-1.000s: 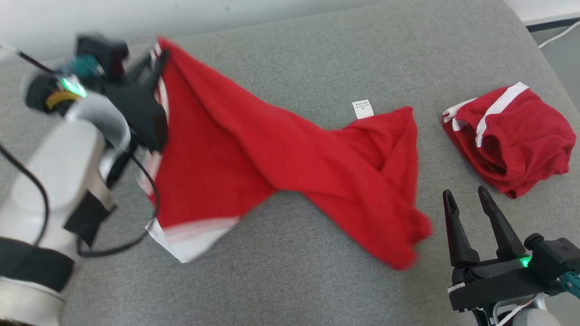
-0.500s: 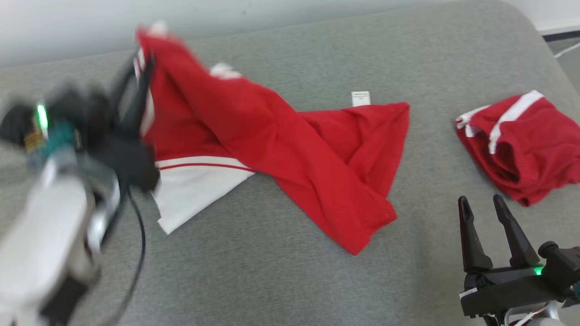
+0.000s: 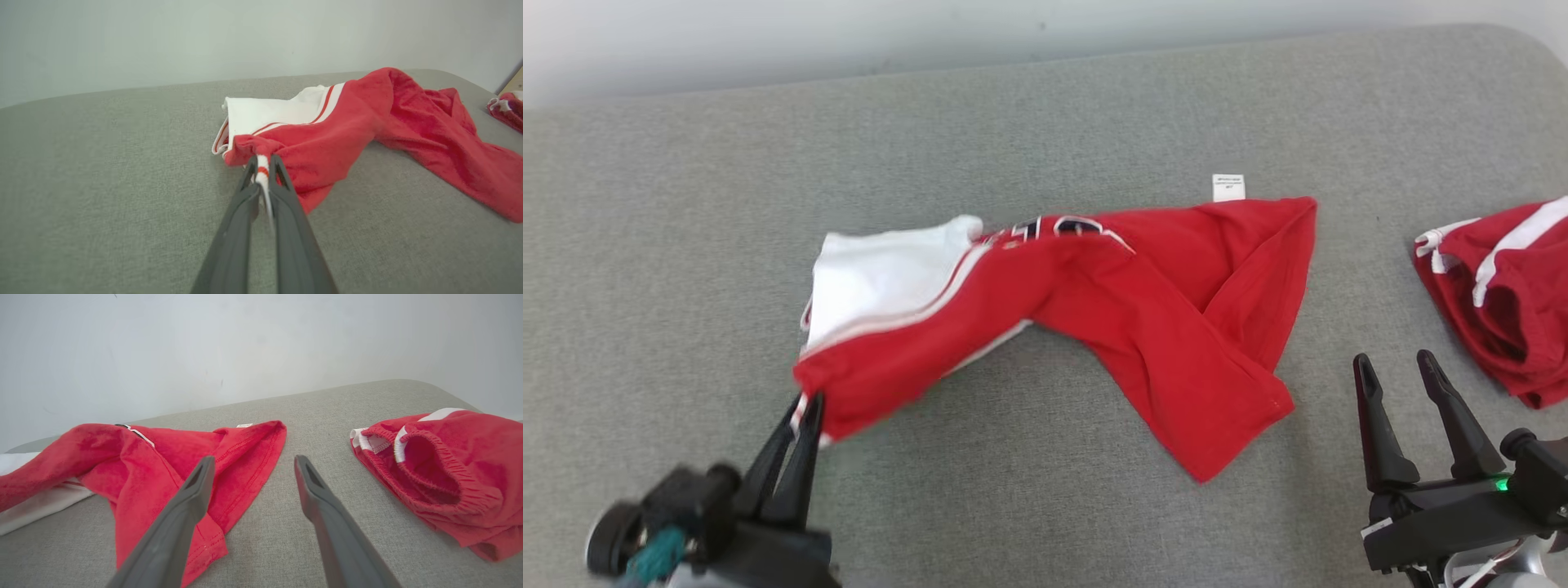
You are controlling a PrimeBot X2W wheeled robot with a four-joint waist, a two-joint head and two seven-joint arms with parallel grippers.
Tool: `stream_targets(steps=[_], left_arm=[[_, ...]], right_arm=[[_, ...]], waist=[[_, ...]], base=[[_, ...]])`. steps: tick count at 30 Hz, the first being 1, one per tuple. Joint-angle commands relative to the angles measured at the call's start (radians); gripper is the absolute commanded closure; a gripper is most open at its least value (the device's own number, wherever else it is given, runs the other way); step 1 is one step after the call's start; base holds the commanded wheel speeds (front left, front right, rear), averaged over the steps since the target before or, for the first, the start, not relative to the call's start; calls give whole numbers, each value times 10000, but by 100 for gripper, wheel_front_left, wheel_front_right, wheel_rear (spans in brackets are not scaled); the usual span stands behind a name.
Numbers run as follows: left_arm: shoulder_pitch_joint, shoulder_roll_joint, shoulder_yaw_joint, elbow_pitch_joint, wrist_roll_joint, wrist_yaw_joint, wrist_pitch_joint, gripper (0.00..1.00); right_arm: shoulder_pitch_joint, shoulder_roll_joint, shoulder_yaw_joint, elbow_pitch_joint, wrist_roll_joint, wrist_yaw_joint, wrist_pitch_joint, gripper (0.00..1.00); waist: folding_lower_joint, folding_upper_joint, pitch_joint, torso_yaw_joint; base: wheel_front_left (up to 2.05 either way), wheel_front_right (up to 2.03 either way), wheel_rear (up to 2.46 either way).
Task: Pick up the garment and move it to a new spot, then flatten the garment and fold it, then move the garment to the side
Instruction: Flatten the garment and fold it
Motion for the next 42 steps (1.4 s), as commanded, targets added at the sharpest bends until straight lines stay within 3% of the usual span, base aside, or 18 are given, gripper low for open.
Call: stream_targets(steps=[1,7,13,14,15,16,24,32,36,42], left_arm=[[400,34,90,93,-187,73,-190,100],[1473,-92,304,544,-712,195,-648,100],[1792,-250,411,1140,-1048,15,-921,100],[1794,-307,483,1225,-1134,26,-986,79],[1789,-348,530,1308,-1212,44,-1009,24],[1753,-383,573,1350,-1227,49,-1058,0],[1552,-793,1164,988,-930,438,-1473,0],[910,-1369,1731,175,246,696,-1597,0],[502,-1692,1929,147,1009,482,-1599,0],[370,-2059,2565,825,1580,-232,-1583,0]], right_arm=[[95,-81,-33,-4,47,-3,71,0],[321,-131,-262,48,111,-3,371,0],[497,-133,-697,140,88,-5,514,0],[494,-135,-765,152,93,-3,520,0],[501,-149,-811,168,82,-3,528,0],[503,-166,-883,169,72,-3,531,0],[310,-108,-1081,-87,-111,-3,412,0],[88,31,-667,-272,-481,-5,288,0],[66,75,-412,-158,-616,-3,249,0],[89,149,10,226,-737,-3,25,0]], waist=[[1,0,-53,93],[1,0,-191,217],[1,0,-385,285],[1,0,-414,273],[1,0,-454,262],[1,0,-472,254],[1,0,-591,232],[1,0,-820,321],[1,0,-946,371],[1,0,-1286,358]], base=[[0,0,0],[0,0,0],[0,0,0],[0,0,0],[0,0,0],[0,0,0],[0,0,0],[0,0,0],[0,0,0],[0,0,0]])
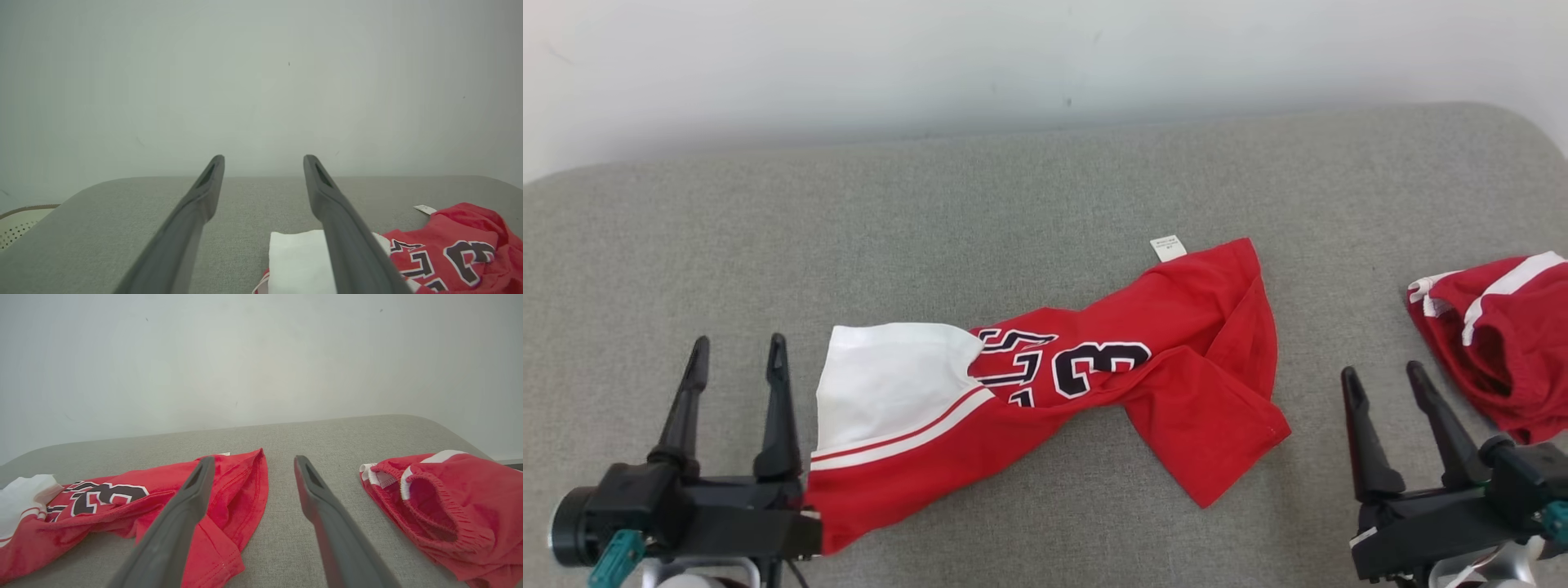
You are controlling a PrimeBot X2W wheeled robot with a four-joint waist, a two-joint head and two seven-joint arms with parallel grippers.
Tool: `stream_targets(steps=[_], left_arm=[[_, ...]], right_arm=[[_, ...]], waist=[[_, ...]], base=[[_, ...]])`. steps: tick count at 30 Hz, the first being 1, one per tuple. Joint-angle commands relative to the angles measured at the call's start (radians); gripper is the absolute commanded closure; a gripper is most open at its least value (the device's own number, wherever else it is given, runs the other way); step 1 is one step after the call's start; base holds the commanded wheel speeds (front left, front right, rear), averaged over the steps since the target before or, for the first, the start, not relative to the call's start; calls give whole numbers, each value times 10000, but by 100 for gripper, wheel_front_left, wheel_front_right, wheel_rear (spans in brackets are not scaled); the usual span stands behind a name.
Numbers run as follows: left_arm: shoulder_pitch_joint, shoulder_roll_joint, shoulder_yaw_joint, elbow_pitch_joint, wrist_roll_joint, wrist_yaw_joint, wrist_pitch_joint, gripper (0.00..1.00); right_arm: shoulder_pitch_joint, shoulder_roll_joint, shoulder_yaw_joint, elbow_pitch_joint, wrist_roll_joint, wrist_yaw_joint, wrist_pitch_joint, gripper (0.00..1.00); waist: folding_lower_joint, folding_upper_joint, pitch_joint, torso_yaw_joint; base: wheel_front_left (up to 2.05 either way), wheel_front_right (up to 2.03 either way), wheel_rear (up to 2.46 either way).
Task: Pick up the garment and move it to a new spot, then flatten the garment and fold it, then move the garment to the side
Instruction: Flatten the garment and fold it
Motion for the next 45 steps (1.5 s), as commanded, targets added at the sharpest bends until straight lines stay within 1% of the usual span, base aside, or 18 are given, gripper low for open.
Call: stream_targets(steps=[1,6,9,19,29,37,41,43,45], left_arm=[[121,29,99,105,146,-101,-32,0],[573,74,282,667,339,-446,-32,0],[891,24,314,852,378,-461,-31,0],[1247,-24,346,1252,292,-721,-33,0],[1178,-58,316,1451,331,-601,-34,0],[971,-37,321,1425,179,-636,17,0],[427,61,218,1456,26,-989,341,0],[-6,162,134,1533,-98,-1232,708,0],[-516,296,57,1713,-313,-1573,1164,0]], right_arm=[[19,21,73,47,-103,-5,-72,0],[142,43,295,325,-210,-3,-156,0],[249,71,325,359,-282,-3,-197,0],[863,301,303,-234,-459,-3,32,0],[964,312,269,-509,-442,-3,197,0],[893,335,281,-564,-347,-3,213,0],[760,267,343,-607,-309,-3,260,0],[670,222,381,-623,-270,-3,243,0],[570,193,434,-619,-218,-3,226,0]], waist=[[0,0,-115,-37],[0,0,-420,-118],[0,0,-593,-111],[0,0,-1001,-104],[0,0,-962,-39],[0,0,-839,-13],[0,0,-569,-14],[0,0,-396,-47],[0,0,-215,-114]], base=[[0,0,0],[0,0,0],[0,0,0],[0,0,0],[0,0,0],[0,0,0],[0,0,0],[0,0,0],[0,0,0]])
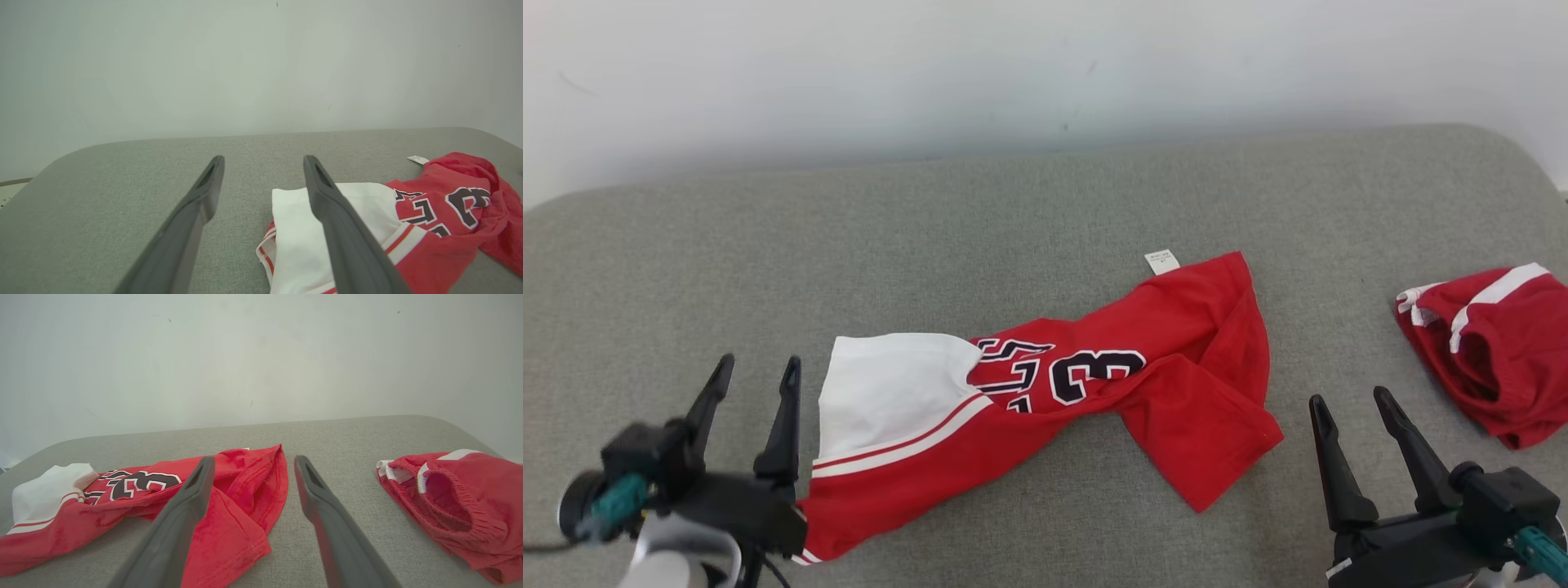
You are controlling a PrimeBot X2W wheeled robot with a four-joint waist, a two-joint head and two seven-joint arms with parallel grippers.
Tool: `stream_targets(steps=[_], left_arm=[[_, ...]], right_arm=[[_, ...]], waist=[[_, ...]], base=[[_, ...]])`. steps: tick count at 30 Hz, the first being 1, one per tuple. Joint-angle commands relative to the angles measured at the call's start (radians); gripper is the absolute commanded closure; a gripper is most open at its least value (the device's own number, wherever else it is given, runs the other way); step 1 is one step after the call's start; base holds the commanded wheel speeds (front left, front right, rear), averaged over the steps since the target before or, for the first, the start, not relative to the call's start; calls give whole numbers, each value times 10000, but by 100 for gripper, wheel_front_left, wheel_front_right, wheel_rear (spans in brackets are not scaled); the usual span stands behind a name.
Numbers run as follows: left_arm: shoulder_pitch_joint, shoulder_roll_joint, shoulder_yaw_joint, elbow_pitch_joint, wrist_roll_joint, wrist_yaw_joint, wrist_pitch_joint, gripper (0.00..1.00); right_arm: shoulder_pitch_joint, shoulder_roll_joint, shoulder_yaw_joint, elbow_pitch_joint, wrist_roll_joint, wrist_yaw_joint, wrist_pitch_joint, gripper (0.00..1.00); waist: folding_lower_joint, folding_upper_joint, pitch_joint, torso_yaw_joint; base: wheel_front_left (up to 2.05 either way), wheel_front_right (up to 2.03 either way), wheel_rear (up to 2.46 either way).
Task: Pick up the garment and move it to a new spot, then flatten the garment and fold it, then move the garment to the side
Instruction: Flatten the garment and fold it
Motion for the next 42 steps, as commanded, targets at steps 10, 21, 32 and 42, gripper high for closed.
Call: stream_targets(steps=[10,21,32,42], left_arm=[[-2380,765,-225,1666,-1351,-1443,3131,0],[-3484,1109,-284,2955,-2278,-2045,5037,0],[-3495,1114,-355,2947,-2881,-2302,5525,0],[-3123,1121,-224,2494,-3813,-2415,6303,85]], right_arm=[[-595,-60,286,246,277,-3,-371,0],[-1008,-96,492,652,391,-3,-735,0],[-1108,-115,388,913,421,-3,-790,0],[-1107,-127,368,900,391,-3,-727,0]], waist=[[-1,0,1100,-704],[-1,0,1632,-1086],[-1,0,1663,-1027],[-1,0,1587,-922]], base=[[0,0,0],[0,0,0],[0,0,0],[0,0,0]])
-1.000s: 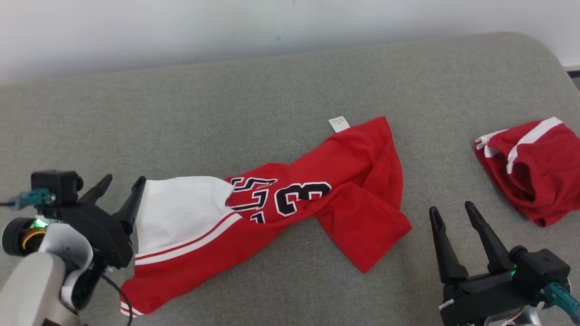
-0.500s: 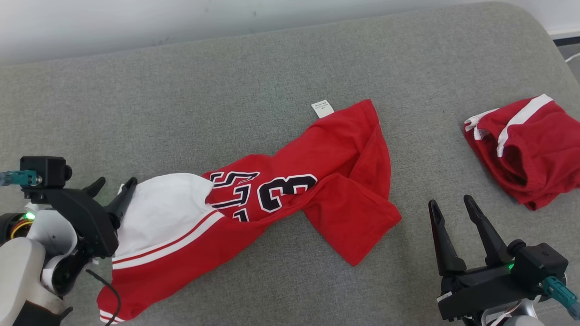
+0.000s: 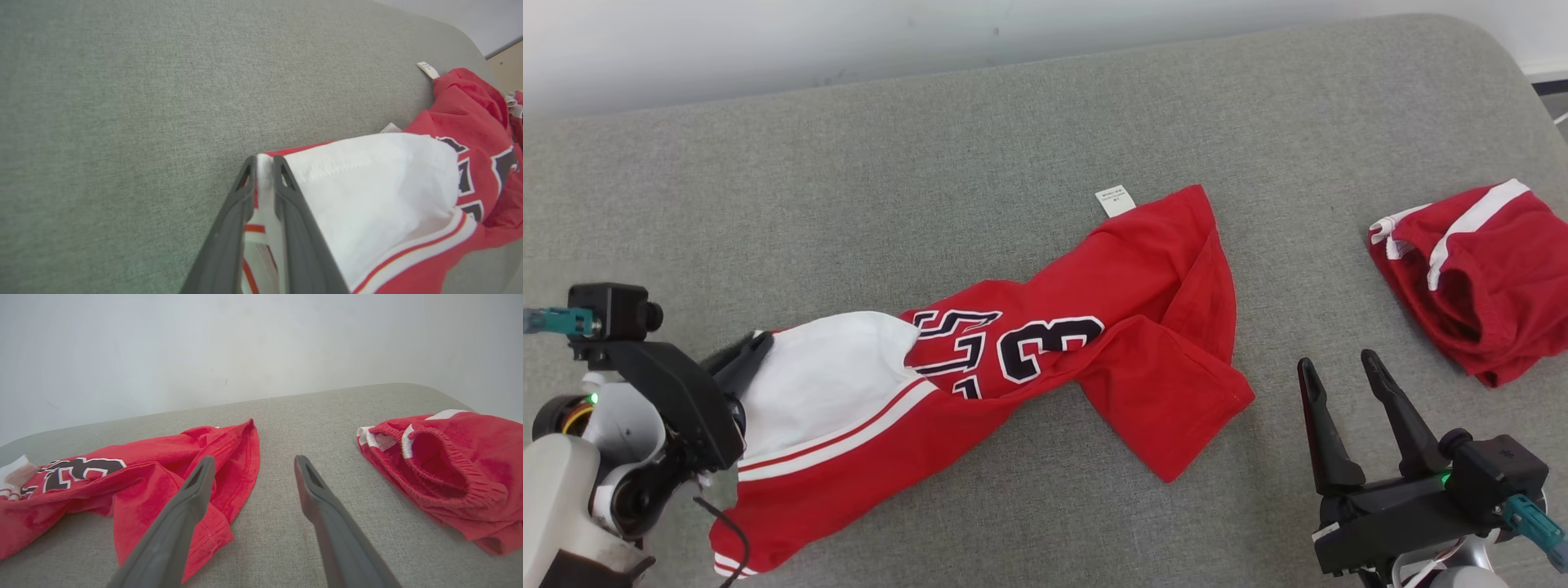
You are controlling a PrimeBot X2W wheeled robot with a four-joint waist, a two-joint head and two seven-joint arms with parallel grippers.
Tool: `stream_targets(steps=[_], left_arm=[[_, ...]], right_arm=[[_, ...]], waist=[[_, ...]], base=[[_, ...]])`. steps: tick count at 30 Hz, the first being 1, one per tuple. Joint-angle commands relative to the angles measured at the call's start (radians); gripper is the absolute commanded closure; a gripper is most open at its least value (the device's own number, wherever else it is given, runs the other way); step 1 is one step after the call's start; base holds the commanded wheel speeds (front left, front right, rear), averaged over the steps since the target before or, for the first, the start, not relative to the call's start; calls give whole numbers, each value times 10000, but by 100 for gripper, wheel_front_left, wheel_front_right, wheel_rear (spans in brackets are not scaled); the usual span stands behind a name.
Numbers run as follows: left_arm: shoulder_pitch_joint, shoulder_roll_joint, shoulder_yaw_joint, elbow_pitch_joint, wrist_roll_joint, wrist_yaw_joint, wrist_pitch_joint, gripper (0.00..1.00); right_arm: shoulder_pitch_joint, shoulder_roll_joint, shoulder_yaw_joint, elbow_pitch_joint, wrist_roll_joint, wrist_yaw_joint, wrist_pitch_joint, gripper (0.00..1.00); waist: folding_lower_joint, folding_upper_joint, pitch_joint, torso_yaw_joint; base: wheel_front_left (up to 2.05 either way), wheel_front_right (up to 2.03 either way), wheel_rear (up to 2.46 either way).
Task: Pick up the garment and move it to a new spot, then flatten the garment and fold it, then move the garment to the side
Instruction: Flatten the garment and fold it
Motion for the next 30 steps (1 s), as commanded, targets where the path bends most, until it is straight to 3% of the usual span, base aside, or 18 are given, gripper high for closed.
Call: stream_targets(steps=[1,13,21,30], left_arm=[[222,23,26,-16,-113,-15,79,100],[227,148,183,-700,-165,-19,-364,100],[187,75,78,-819,-180,-8,-382,100],[130,4,-13,-775,-246,-37,-467,100]], right_arm=[[-17,-34,-32,-10,-12,-3,1,0],[-111,-248,-857,10,-92,-3,11,0],[-287,-1045,572,653,661,-3,931,0],[-946,-1343,1911,1851,1522,-5,1072,0]], waist=[[-1,-1,-5,2],[-1,-1,-78,56],[-1,-1,-83,208],[-1,-1,-76,305]], base=[[0,0,0],[0,0,0],[0,0,0],[0,0,0]])
